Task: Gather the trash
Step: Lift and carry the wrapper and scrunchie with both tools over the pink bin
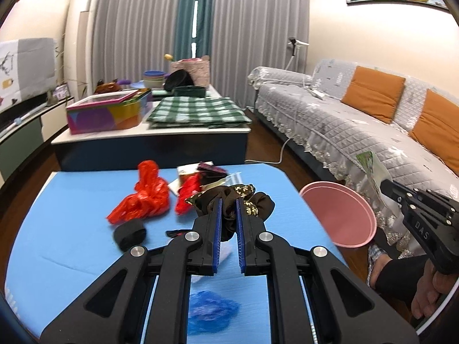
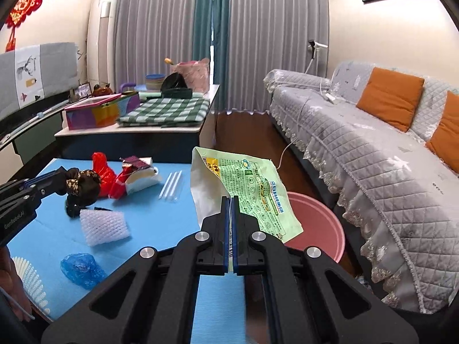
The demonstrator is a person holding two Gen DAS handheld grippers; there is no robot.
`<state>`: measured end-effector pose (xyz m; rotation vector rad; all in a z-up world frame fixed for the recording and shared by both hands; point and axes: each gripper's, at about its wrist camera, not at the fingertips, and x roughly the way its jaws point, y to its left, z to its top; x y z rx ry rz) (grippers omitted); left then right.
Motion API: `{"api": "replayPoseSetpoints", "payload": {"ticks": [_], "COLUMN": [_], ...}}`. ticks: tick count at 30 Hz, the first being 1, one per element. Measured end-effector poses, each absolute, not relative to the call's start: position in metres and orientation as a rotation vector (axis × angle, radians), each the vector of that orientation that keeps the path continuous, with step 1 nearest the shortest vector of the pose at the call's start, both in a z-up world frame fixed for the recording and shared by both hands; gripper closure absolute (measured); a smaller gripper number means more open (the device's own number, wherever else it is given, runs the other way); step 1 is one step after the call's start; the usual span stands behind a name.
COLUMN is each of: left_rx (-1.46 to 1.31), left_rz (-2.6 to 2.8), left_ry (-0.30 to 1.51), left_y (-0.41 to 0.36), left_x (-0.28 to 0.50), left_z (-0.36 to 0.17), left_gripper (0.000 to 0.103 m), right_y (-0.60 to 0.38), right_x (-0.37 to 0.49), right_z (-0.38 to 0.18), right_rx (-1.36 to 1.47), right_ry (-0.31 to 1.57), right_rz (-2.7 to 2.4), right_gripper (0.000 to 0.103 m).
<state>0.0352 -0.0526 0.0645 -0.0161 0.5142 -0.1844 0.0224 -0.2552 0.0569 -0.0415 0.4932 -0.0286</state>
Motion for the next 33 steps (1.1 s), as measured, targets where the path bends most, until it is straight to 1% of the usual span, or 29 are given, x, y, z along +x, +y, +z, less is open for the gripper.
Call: {"api": "replayPoseSetpoints", "payload": {"ticks": [10, 20, 33], "left_rx": [-0.016, 0.005, 0.042], "left_rz": [-0.265, -0.383, -0.485], "left_ry": [0.51, 0.519, 0.561], "left_y": [-0.098, -0.163, -0.232], "left_x": [0.056, 0.096, 0.136], "left_z": [0.068, 0.062, 0.036], "left_gripper": [0.094, 0.094, 0.094], "right_y": [-0.306, -0.359, -0.391], "right_x": [0.03, 0.056, 0.081], "right_z": [0.063, 0.049, 0.023], "right_rx": [0.029, 0.15, 0.19], "right_ry": [0.459, 0.501, 0.566], "right_rz": [-0.074, -0.088, -0.126], "right_gripper": [0.101, 0.101, 0.102]}}
